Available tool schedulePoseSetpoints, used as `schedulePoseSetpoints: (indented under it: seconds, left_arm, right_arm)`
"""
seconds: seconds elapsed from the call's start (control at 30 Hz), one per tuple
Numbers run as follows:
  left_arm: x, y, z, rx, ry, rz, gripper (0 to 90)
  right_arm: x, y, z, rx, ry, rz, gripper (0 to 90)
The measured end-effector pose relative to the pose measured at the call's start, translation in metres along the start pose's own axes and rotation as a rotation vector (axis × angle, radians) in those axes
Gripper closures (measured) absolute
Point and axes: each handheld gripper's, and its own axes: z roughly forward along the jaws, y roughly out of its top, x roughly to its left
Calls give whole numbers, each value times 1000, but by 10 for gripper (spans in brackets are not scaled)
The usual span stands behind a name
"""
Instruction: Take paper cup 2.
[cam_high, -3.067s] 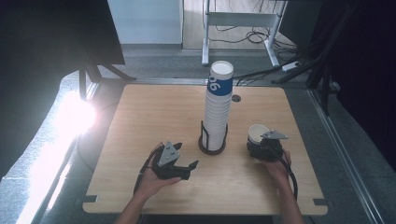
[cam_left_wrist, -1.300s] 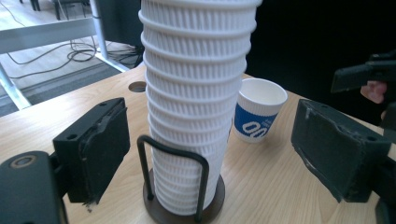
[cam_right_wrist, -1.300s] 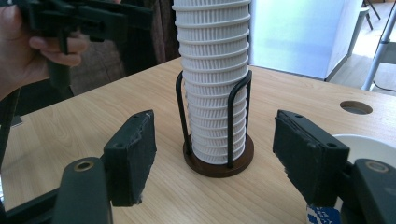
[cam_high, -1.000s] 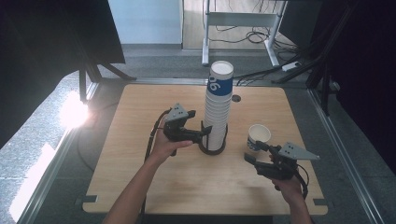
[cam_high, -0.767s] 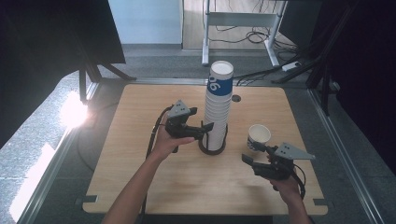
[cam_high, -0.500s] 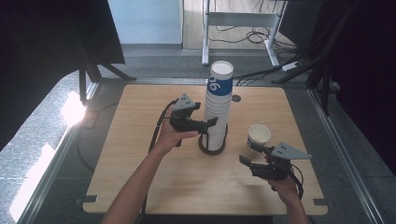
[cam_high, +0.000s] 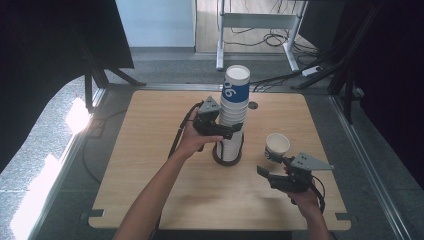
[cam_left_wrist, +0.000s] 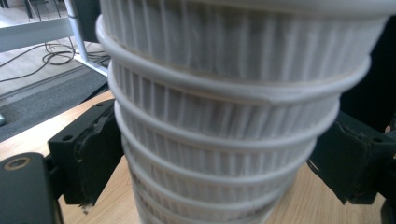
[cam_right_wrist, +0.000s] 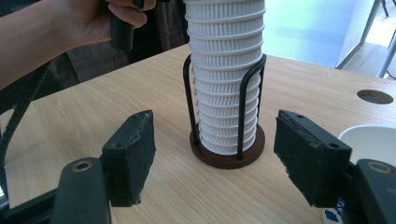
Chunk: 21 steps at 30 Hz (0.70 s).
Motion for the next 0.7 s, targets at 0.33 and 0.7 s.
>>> schedulePoseSetpoints:
  seconds: [0.33, 0.7]
  left_arm:
    - [-1, 0, 1, 5, 25, 23, 131]
    - [-1, 0, 1, 11, 19, 39, 133]
  right_arm:
    - [0, 0, 3, 5, 9, -2, 296]
    - [-7, 26, 13, -29, 61, -22, 307]
